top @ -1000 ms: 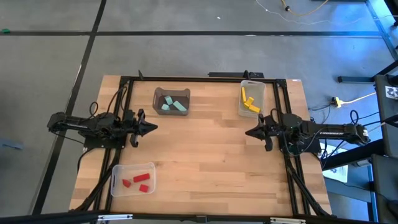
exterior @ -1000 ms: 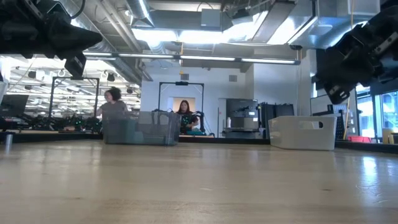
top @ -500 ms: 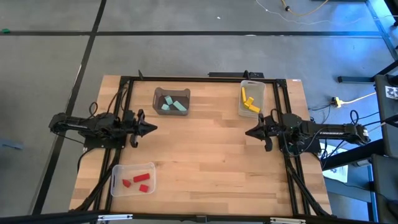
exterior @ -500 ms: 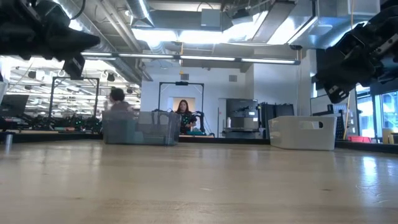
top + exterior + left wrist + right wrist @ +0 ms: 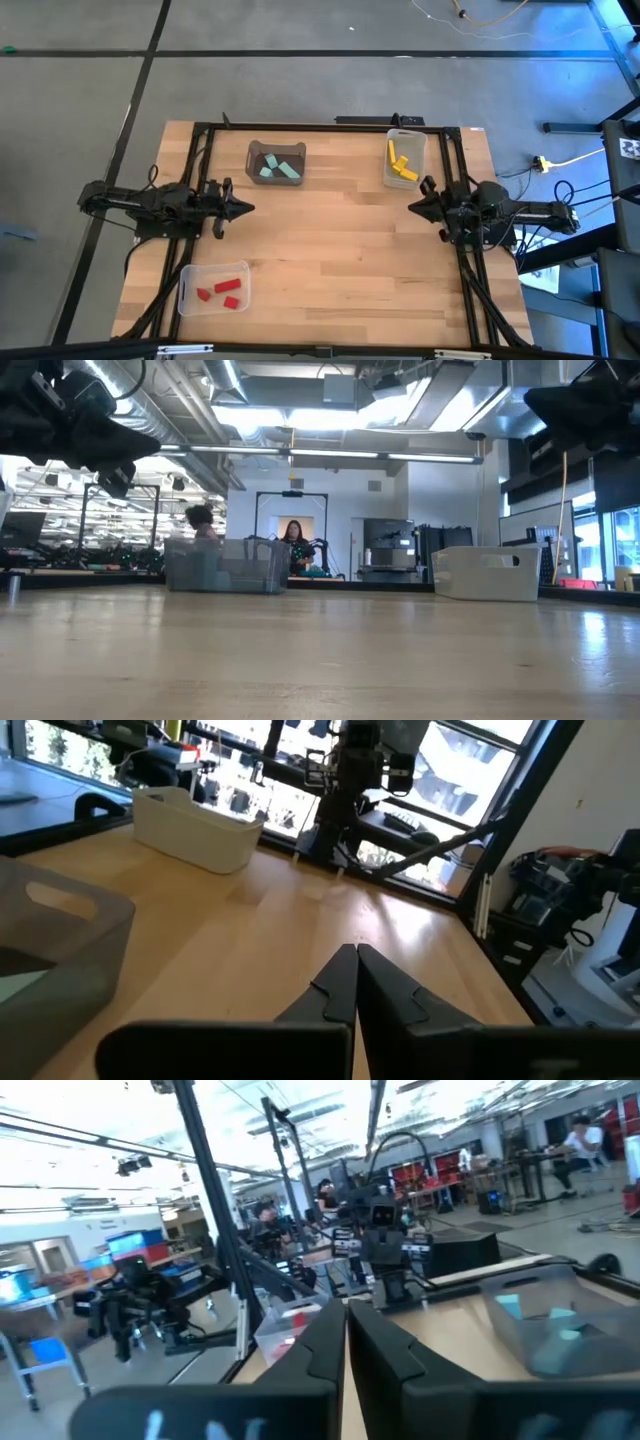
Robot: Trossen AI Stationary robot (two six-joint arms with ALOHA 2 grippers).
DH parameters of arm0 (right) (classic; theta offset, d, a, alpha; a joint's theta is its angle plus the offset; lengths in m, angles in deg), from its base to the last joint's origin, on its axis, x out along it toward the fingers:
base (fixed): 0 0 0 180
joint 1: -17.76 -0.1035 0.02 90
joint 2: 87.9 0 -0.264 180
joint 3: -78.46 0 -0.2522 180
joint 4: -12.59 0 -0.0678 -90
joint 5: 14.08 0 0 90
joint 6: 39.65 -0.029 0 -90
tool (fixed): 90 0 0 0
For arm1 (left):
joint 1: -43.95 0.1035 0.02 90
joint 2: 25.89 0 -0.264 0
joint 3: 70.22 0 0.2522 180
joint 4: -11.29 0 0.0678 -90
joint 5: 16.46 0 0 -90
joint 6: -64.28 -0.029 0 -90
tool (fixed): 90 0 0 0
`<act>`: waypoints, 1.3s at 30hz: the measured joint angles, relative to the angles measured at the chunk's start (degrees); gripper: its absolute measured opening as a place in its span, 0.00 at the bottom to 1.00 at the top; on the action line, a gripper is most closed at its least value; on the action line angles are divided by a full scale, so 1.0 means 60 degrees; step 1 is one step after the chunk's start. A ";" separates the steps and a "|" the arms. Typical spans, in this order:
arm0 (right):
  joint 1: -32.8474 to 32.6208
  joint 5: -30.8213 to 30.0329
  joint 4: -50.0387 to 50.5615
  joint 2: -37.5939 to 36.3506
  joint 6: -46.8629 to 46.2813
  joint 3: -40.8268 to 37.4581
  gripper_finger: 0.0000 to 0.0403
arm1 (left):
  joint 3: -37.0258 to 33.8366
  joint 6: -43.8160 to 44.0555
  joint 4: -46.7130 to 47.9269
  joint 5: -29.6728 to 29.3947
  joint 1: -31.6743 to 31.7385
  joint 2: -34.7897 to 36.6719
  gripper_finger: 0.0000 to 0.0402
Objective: Sort & place blocks by color
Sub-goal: Return to Home Position
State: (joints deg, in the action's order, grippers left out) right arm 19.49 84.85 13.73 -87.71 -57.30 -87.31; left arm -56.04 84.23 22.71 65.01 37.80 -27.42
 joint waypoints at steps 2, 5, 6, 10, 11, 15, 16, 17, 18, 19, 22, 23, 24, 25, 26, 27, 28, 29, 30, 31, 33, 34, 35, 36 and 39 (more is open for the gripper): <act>-0.0058 0.0040 0.0011 -0.0004 0.0000 0.0000 0.05 | 0.0000 -0.0002 -0.0030 0.0015 0.0000 0.0012 0.00; -0.0146 -0.0050 0.0117 0.0003 0.0000 -0.0004 0.05 | 0.0000 -0.0002 -0.0005 0.0055 0.0000 0.0009 0.00; -0.0156 -0.0047 0.0110 0.0000 0.0000 -0.0004 0.05 | 0.0000 -0.0002 -0.0004 0.0061 0.0000 0.0009 0.00; -0.0156 -0.0047 0.0112 0.0007 0.0000 -0.0002 0.05 | 0.0000 -0.0002 -0.0013 0.0053 0.0000 0.0009 0.00; -0.0156 -0.0046 0.0133 0.0007 0.0000 0.0000 0.05 | 0.0000 -0.0002 -0.0009 0.0040 0.0000 0.0009 0.00; -0.0152 -0.0047 0.0145 0.0007 0.0000 -0.0001 0.05 | 0.0000 -0.0002 -0.0013 0.0047 0.0000 0.0009 0.00; -0.0152 -0.0047 0.0149 0.0011 0.0000 -0.0001 0.05 | 0.0000 -0.0002 -0.0016 0.0047 0.0000 0.0009 0.00; -0.0152 -0.0047 0.0146 0.0011 -0.0003 -0.0004 0.05 | 0.0000 -0.0002 -0.0016 0.0047 0.0000 0.0009 0.00; -0.0152 -0.0047 0.0146 0.0011 -0.0002 -0.0001 0.05 | 0.0000 -0.0002 -0.0016 0.0047 0.0000 0.0009 0.00; -0.0152 -0.0047 0.0146 0.0011 -0.0002 -0.0004 0.05 | 0.0000 -0.0002 -0.0016 0.0047 0.0000 0.0009 0.00; -0.0152 -0.0047 0.0146 0.0011 -0.0004 -0.0003 0.05 | 0.0000 -0.0002 -0.0020 0.0047 0.0000 0.0009 0.00; -0.0152 -0.0047 0.0146 0.0011 -0.0004 -0.0002 0.05 | 0.0000 -0.0002 -0.0020 0.0047 0.0000 0.0009 0.00; -0.0152 -0.0047 0.0146 0.0011 -0.0004 0.0000 0.05 | 0.0000 -0.0002 -0.0020 0.0047 0.0000 0.0009 0.00; -0.0152 -0.0047 0.0146 0.0011 -0.0004 -0.0001 0.05 | 0.0000 -0.0002 -0.0020 0.0047 0.0000 0.0009 0.00; -0.0152 -0.0047 0.0146 0.0011 -0.0004 -0.0002 0.05 | 0.0000 -0.0002 -0.0024 0.0047 0.0000 0.0009 0.00; -0.0152 -0.0047 0.0146 0.0011 -0.0004 -0.0002 0.05 | 0.0000 -0.0002 -0.0024 0.0047 0.0000 0.0009 0.00; -0.0152 -0.0047 0.0146 0.0011 -0.0004 -0.0004 0.05 | 0.0000 -0.0002 -0.0024 0.0047 0.0000 0.0009 0.00; -0.0152 -0.0047 0.0146 0.0011 -0.0004 -0.0004 0.05 | 0.0000 -0.0002 -0.0024 0.0047 0.0000 0.0009 0.00; -0.0152 -0.0047 0.0146 0.0011 -0.0004 -0.0003 0.05 | 0.0000 -0.0002 -0.0027 0.0047 0.0000 0.0009 0.00; -0.0152 -0.0047 0.0148 0.0011 -0.0004 -0.0001 0.05 | 0.0000 -0.0002 -0.0027 0.0047 0.0000 0.0009 0.00; -0.0152 -0.0047 0.0146 0.0011 -0.0004 0.0000 0.05 | 0.0000 -0.0002 -0.0027 0.0047 0.0000 0.0009 0.00; -0.0152 -0.0047 0.0146 0.0011 -0.0004 -0.0004 0.05 | 0.0000 -0.0002 -0.0027 0.0047 0.0000 0.0009 0.00; -0.0152 -0.0047 0.0146 0.0011 -0.0004 0.0000 0.05 | 0.0000 -0.0002 -0.0027 0.0047 0.0000 0.0009 0.00; -0.0152 -0.0047 0.0150 0.0011 -0.0004 -0.0004 0.05 | 0.0000 -0.0002 -0.0027 0.0047 0.0000 0.0009 0.00; -0.0152 -0.0049 0.0146 0.0011 -0.0004 -0.0003 0.05 | 0.0000 -0.0002 -0.0027 0.0047 0.0000 0.0009 0.00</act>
State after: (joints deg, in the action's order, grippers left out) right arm 18.58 84.55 14.61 -87.65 -57.32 -87.32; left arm -56.04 84.22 22.55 65.29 37.80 -27.37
